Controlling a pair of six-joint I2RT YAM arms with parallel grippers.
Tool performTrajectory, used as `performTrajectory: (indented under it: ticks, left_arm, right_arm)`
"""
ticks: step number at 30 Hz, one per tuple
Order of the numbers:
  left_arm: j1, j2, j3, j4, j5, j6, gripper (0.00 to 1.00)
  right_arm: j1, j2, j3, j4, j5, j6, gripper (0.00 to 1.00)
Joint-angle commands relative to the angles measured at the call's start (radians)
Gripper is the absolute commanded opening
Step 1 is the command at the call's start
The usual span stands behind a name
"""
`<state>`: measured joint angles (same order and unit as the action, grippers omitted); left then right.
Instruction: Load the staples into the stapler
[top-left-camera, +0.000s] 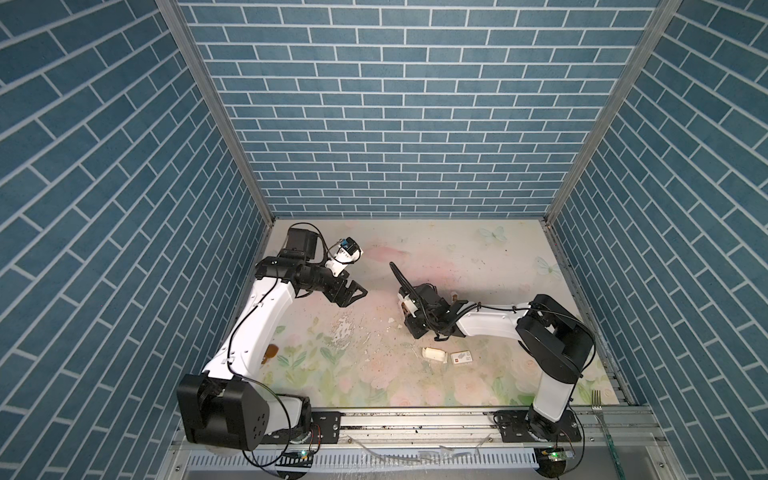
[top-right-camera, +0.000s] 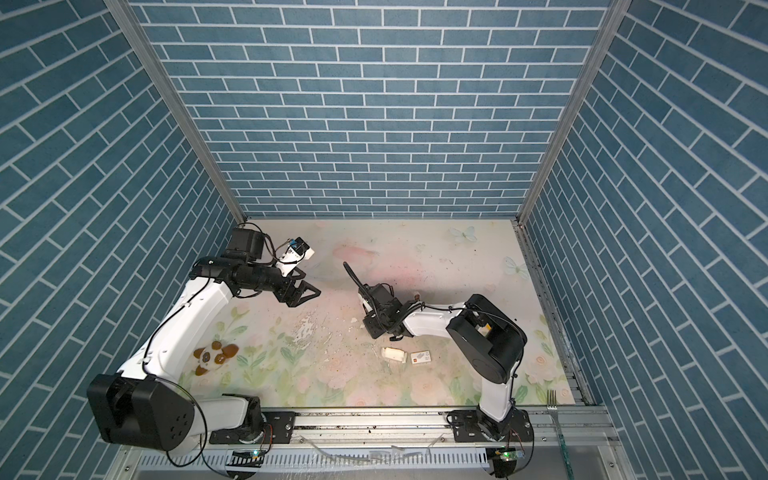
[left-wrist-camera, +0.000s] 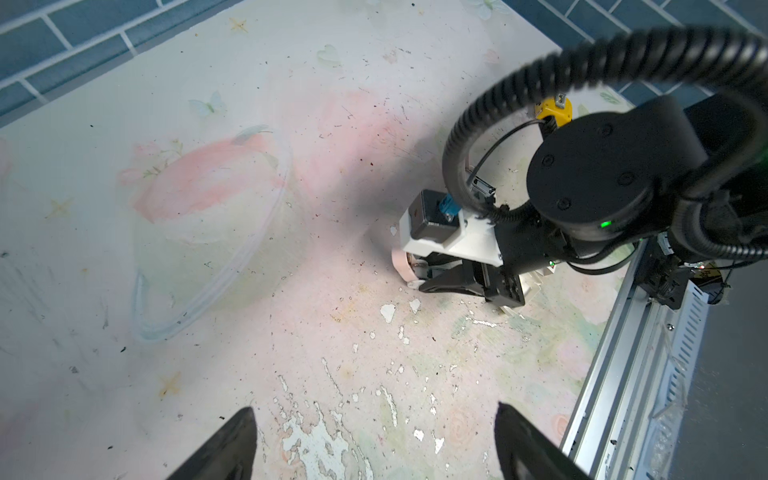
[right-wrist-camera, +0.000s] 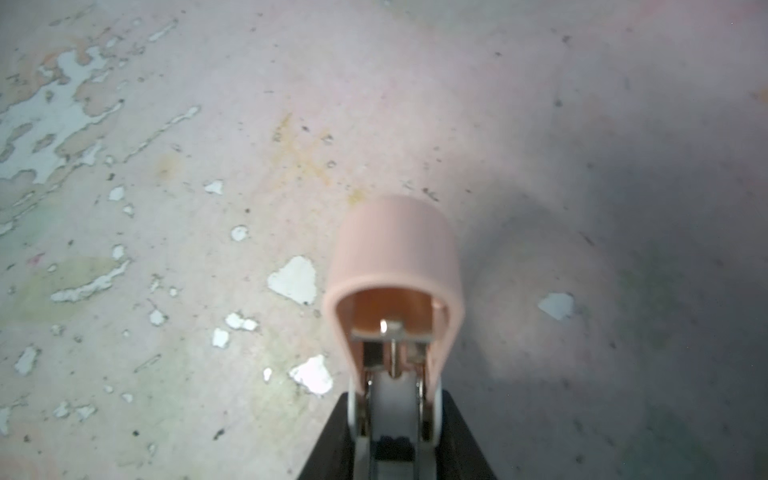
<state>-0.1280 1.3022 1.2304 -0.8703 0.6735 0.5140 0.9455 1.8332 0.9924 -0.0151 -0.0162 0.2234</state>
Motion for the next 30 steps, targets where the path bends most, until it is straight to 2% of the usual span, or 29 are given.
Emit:
performTrajectory:
  ticks: [1, 6, 14, 20, 24, 30]
  left_arm:
    - [0.023, -0.043, -0.022, -0.037, 0.0, 0.025, 0.91]
    - [0.06, -0.086, -0.045, -0.068, 0.014, 0.066, 0.9]
    - [0.08, -0.075, -0.053, -0.1, 0.074, 0.136, 0.93]
    - [0.079, 0.003, 0.002, -0.15, 0.116, 0.214, 0.95]
    - [0.079, 0.042, 0.039, -0.18, 0.113, 0.227, 0.95]
    - [0.079, 0.029, 0.002, -0.129, 0.113, 0.203, 0.96]
  right_arm:
    - [0.041, 0.049, 0.04, -0.029, -0.017, -0.069, 0.28]
    - [0.085, 0.076, 0.076, -0.05, -0.013, -0.09, 0.32]
    - [0.097, 0.06, 0.066, -0.052, 0.004, -0.072, 0.45]
    - [0.097, -0.005, 0.085, -0.092, 0.018, -0.07, 0.48]
    - [0.097, -0.018, 0.105, -0.117, 0.022, -0.071, 0.49]
    - [0.096, -0.064, 0.079, -0.107, 0.025, -0.048, 0.48]
